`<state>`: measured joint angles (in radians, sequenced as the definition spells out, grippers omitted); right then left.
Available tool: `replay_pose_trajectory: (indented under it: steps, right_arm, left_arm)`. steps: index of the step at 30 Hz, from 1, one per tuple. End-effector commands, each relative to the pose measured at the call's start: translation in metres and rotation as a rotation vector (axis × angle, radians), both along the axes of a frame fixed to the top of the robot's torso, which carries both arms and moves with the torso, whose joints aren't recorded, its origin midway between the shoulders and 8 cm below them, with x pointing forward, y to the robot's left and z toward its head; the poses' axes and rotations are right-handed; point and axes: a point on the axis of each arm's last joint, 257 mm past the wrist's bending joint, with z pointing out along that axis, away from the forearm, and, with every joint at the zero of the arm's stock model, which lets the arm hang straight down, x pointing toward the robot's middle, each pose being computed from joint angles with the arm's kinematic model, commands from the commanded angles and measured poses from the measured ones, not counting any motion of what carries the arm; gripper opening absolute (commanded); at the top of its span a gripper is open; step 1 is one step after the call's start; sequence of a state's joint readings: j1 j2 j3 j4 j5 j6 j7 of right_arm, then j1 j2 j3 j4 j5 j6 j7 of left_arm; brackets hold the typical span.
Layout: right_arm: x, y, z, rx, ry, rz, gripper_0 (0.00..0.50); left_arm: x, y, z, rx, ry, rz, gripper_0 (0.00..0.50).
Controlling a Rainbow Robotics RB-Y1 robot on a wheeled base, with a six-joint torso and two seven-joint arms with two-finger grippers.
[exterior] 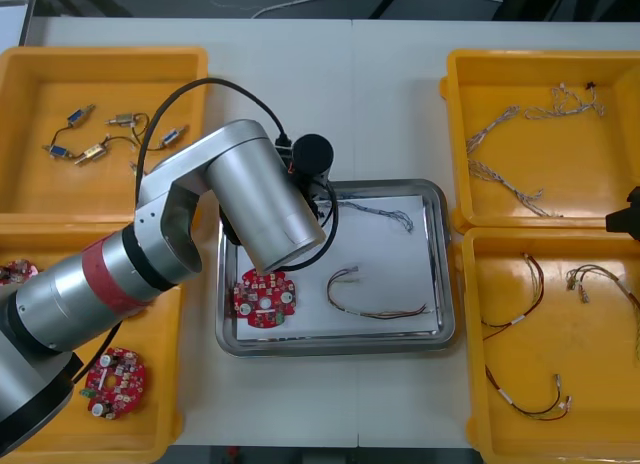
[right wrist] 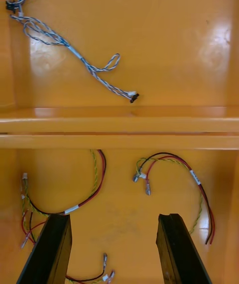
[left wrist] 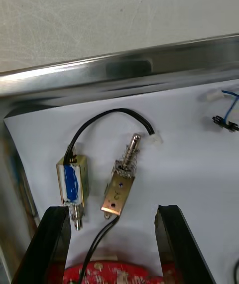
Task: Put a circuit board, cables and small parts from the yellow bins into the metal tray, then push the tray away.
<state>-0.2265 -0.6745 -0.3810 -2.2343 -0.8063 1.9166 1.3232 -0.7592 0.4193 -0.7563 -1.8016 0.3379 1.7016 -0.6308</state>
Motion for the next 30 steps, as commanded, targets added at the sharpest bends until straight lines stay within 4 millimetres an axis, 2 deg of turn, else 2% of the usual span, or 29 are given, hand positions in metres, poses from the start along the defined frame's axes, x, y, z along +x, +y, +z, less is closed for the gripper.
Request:
replay_pose_trajectory:
  steps: [1,7,11,18,25,30]
  right_arm:
    - [0.007,0.027,0.016,-0.031,-0.025,0.075,0.500]
    - [0.009,0.057,0.015,-0.038,-0.016,0.168,0.500]
    - [0.003,0.078,0.011,-0.002,0.006,0.237,0.500]
    - [-0.009,0.108,0.007,0.061,0.029,0.332,0.500]
    - [-0.013,0.134,0.005,0.010,0.026,0.423,0.500]
    - [-0.018,0.162,0.000,-0.026,0.043,0.520,0.500]
  left_arm:
    - [0.003,0.001,0.052,-0.053,-0.050,0.004,0.500]
    - [-0.005,0.023,0.078,-0.061,-0.033,0.011,0.500]
    - [-0.012,0.044,0.094,-0.038,-0.015,-0.003,0.500]
    - [-0.008,0.063,0.126,-0.075,-0.052,-0.033,0.500]
    - [-0.014,0.094,0.135,-0.082,-0.056,-0.043,0.500]
    - [-0.023,0.129,0.134,-0.106,-0.034,-0.012,0.500]
